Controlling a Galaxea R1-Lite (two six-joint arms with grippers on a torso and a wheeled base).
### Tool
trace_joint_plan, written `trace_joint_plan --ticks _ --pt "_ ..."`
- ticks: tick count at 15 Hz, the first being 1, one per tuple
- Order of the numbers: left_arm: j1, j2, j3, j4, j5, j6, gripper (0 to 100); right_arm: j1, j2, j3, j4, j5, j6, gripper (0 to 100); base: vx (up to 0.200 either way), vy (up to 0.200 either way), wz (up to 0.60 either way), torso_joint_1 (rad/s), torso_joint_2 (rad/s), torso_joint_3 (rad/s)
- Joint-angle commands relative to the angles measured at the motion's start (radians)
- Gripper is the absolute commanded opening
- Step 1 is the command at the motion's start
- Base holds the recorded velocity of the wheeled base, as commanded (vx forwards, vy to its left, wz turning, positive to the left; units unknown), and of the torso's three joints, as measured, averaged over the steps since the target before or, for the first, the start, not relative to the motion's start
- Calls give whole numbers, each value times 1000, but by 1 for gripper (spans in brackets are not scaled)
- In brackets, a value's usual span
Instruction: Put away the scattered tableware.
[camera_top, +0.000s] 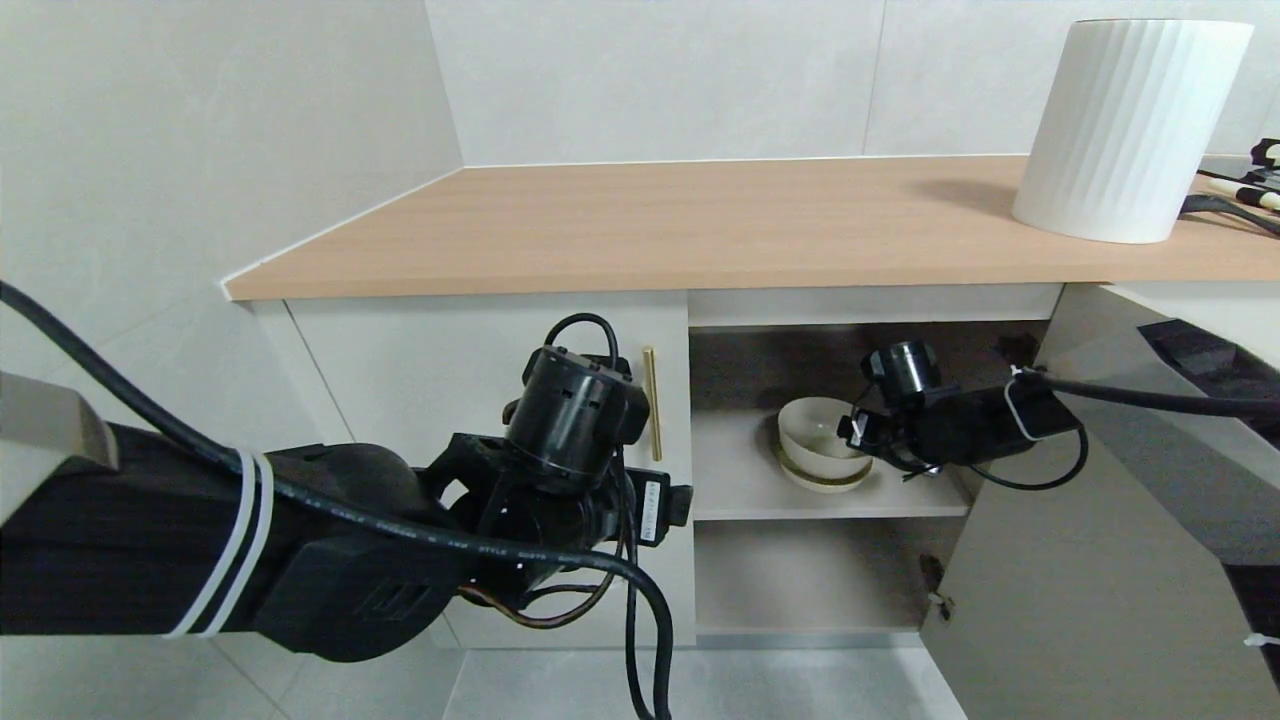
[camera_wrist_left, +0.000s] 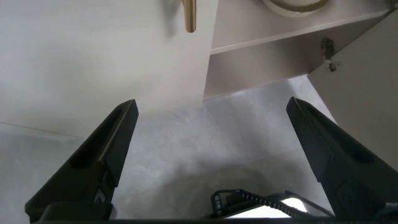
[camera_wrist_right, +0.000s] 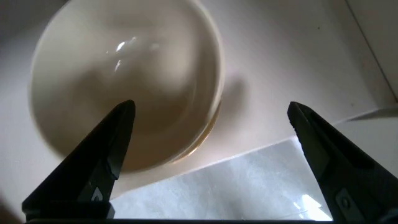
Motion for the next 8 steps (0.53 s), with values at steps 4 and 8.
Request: trace_joint_plan --ticks 4,8 --pt "1 1 -5 -1 -1 -14 100 31 -98 83 0 4 1 100 0 0 0 0 0 0" --pt "1 7 -5 -1 0 -15 100 66 -156 147 0 5 -1 100 -50 0 0 1 1 1"
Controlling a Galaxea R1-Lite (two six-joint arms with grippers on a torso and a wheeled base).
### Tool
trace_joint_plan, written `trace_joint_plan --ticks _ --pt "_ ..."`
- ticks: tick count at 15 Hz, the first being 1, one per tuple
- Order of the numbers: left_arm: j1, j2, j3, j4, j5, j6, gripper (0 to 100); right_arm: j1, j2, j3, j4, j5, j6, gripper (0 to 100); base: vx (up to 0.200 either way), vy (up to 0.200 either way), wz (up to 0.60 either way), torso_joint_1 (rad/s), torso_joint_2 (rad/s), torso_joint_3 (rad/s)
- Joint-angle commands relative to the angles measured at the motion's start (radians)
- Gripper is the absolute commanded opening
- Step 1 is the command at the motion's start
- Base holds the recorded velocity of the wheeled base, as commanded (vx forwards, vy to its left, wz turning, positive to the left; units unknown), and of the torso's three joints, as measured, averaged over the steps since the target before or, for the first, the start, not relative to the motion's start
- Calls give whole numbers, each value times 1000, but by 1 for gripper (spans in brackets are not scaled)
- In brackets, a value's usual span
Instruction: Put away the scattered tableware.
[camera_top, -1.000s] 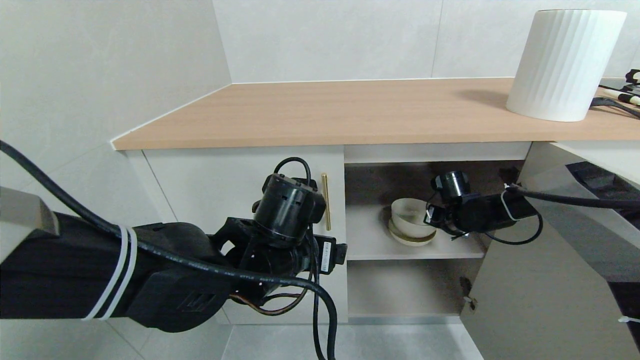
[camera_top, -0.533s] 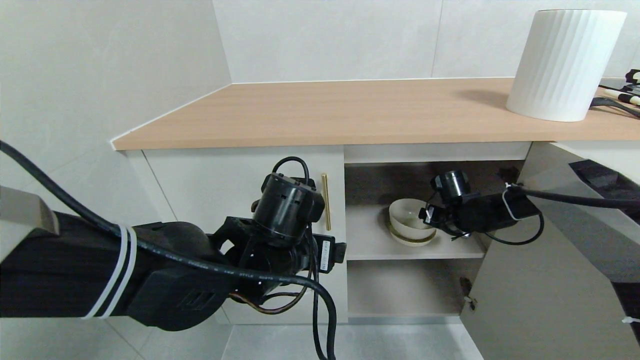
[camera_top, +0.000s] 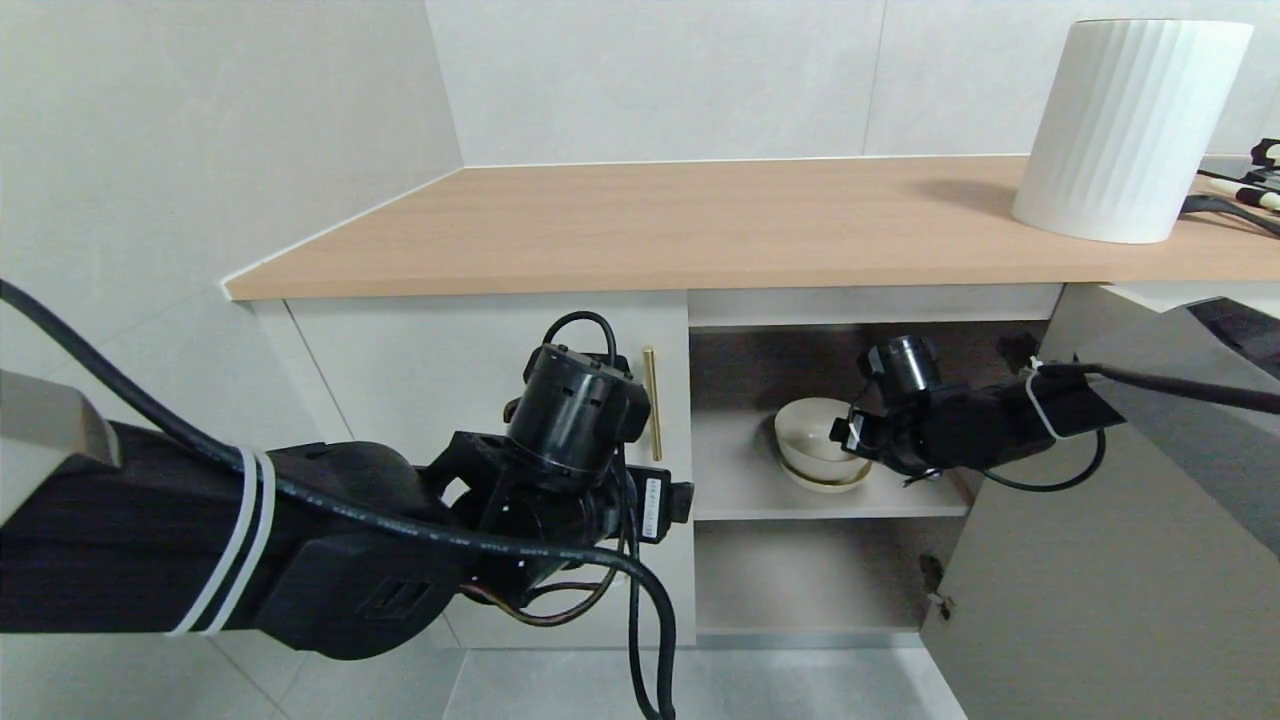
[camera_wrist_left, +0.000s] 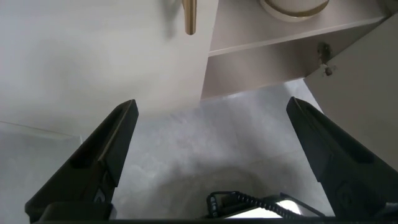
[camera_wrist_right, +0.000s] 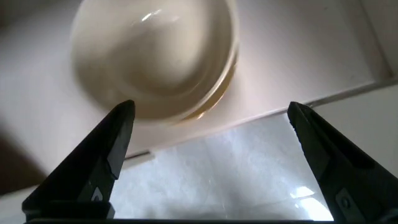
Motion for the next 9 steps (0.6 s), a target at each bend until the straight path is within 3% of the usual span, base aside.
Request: trace_joint_plan --ticks 1,3,9 --pt "0 7 -2 0 1 -6 100 14 -48 34 0 0 -3 100 -200 0 0 2 -2 7" --pt "1 14 -3 0 -1 -33 100 38 -106 94 1 3 -6 100 -200 0 0 10 2 -5" --pt "9 25 -3 0 1 -45 100 164 -346 370 4 5 -54 100 -200 0 0 -1 2 0"
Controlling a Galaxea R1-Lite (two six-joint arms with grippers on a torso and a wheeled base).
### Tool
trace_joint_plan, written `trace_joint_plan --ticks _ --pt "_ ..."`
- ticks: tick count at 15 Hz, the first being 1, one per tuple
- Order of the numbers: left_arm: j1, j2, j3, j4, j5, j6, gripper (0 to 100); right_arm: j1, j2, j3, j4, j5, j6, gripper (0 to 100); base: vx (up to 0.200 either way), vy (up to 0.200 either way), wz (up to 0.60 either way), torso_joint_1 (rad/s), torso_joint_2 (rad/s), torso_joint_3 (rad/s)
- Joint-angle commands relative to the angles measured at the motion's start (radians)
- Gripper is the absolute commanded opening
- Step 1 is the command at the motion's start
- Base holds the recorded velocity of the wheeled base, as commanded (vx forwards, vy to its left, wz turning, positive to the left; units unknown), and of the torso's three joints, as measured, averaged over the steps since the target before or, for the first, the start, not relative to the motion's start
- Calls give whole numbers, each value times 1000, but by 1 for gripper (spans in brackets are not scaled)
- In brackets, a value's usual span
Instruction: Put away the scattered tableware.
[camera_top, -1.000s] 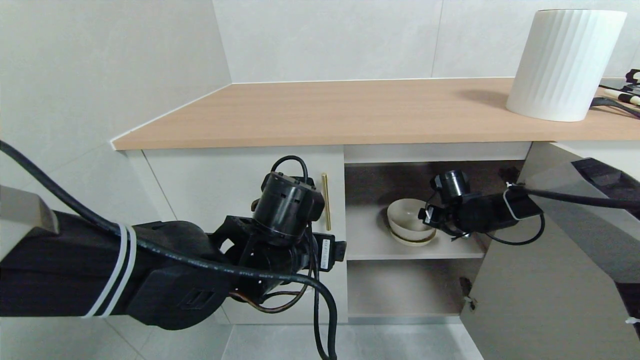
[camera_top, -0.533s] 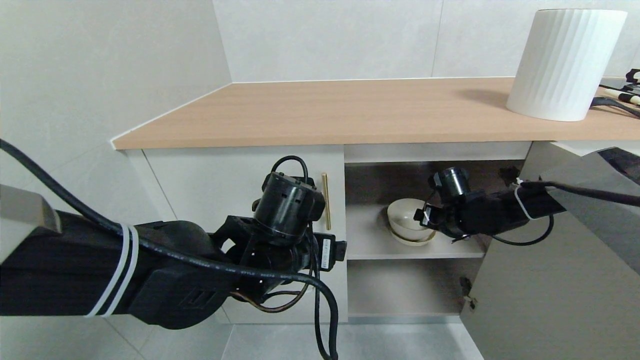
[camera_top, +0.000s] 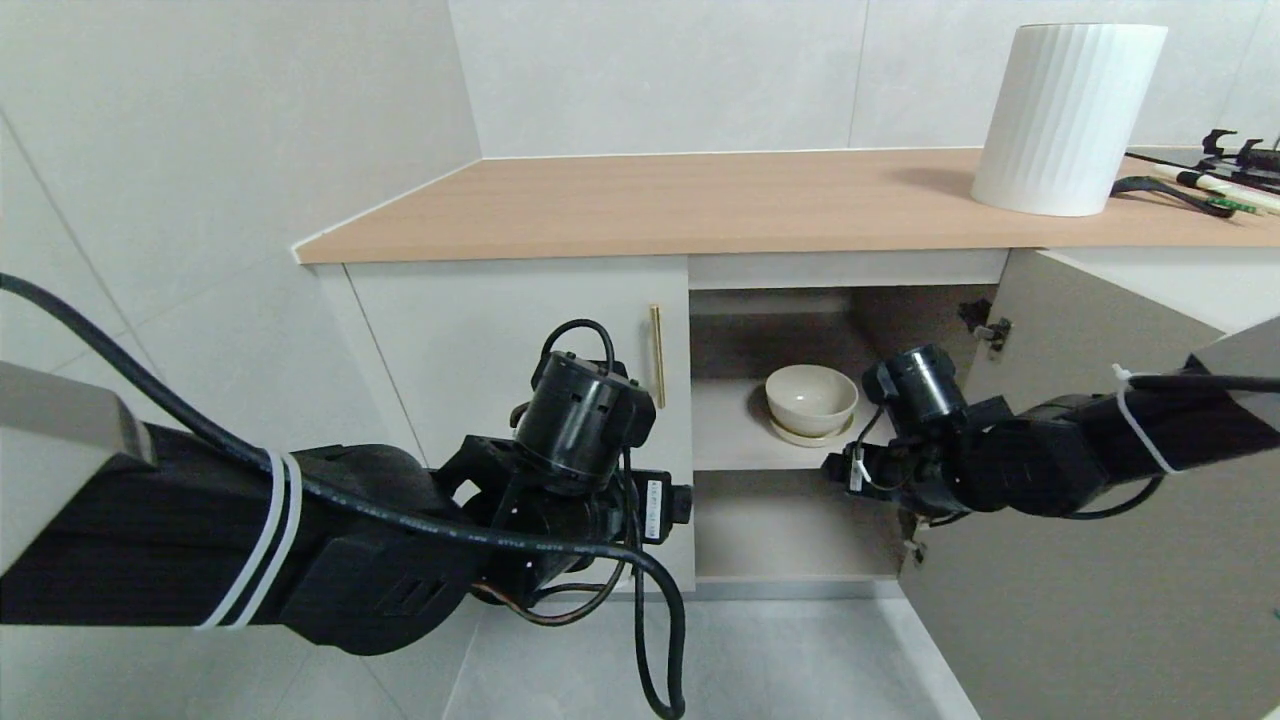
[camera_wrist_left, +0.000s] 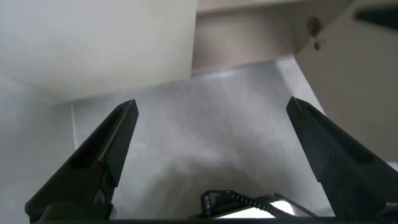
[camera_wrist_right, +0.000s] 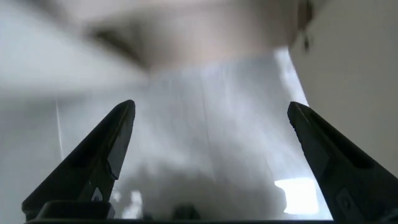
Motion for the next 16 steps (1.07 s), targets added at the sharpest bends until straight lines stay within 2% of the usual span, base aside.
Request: trace_joint_plan --ticks 1,7,14,16 --pt "1 -1 0 -1 1 -1 100 42 -142 116 0 -1 -5 100 -200 0 0 -2 -2 2" --pt "1 -5 3 -1 1 -1 100 96 -398 374 -2 1 4 100 -200 0 0 0 4 3" --pt "8 2 3 -1 1 3 100 96 -591 499 24 -4 -3 100 0 0 0 0 0 0" --pt "8 5 6 -1 1 3 100 70 -647 483 98 -4 -5 100 0 -200 0 5 5 0"
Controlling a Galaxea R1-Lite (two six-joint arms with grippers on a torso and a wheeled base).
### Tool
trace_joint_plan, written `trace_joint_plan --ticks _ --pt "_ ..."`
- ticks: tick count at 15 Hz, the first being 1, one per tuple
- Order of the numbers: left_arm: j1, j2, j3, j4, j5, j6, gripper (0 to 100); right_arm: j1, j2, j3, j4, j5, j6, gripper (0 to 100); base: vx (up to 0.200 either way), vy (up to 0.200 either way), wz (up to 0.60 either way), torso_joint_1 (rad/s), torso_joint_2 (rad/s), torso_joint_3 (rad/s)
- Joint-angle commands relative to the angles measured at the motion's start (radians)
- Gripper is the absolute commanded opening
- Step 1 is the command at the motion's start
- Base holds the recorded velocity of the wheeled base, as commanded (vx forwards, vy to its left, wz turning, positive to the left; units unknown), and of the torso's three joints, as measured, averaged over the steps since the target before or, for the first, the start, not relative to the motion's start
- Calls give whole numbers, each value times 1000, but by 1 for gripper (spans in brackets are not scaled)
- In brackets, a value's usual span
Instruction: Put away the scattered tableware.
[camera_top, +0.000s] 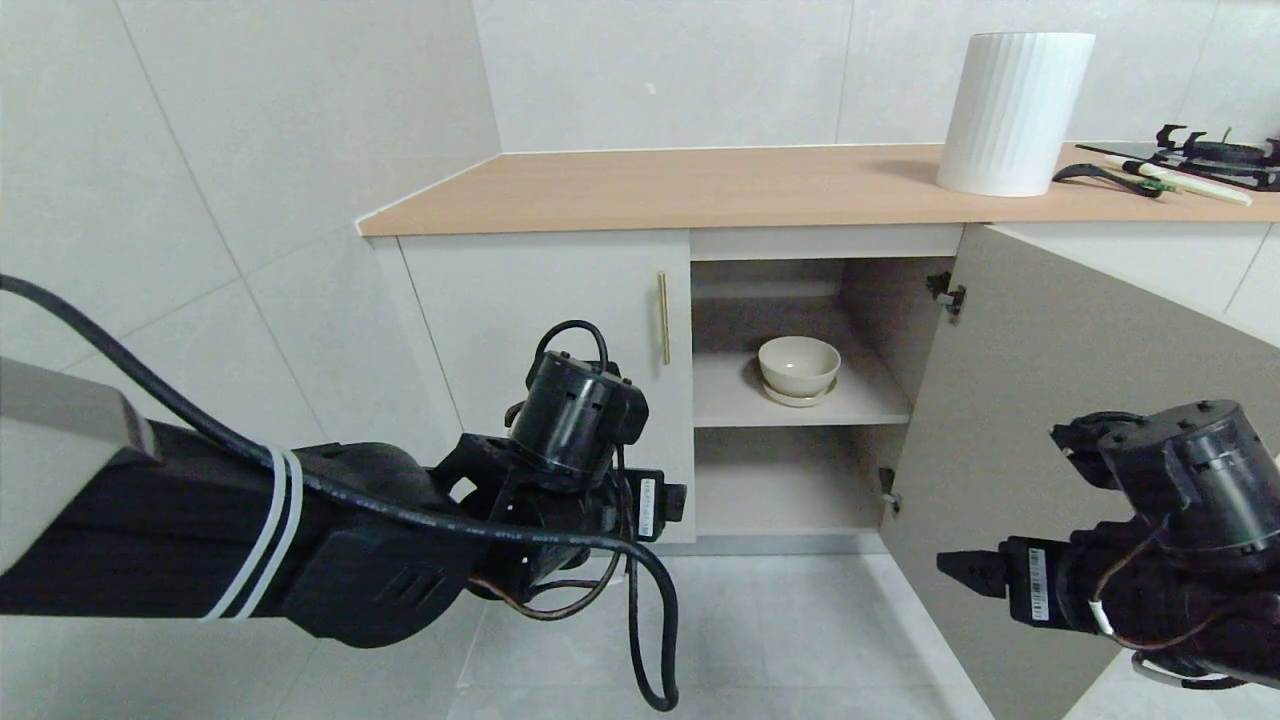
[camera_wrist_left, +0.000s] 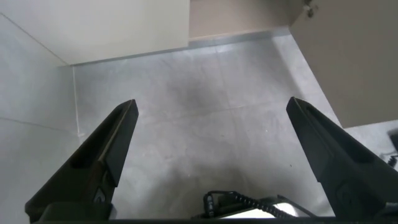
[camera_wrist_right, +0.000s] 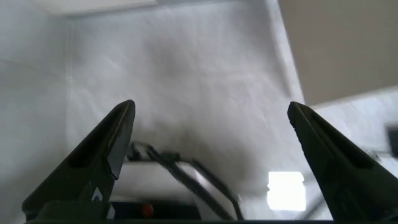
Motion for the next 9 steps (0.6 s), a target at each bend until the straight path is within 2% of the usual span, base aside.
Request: trace_joint_plan --ticks 1,2,8,9 --pt "0 4 6 -1 0 0 100 -20 -101 -21 63 0 -1 100 0 -200 0 2 2 2" --pt "-2 4 5 -1 0 0 100 -22 -136 -31 121 0 0 100 0 -200 0 2 -2 2" --pt "-3 -1 5 -1 1 0 100 -26 -242 -28 259 -9 7 100 0 -200 0 4 2 0" --pt "-3 -1 5 -1 1 0 100 -45 -277 -28 337 -8 7 100 0 -200 0 -7 2 -2"
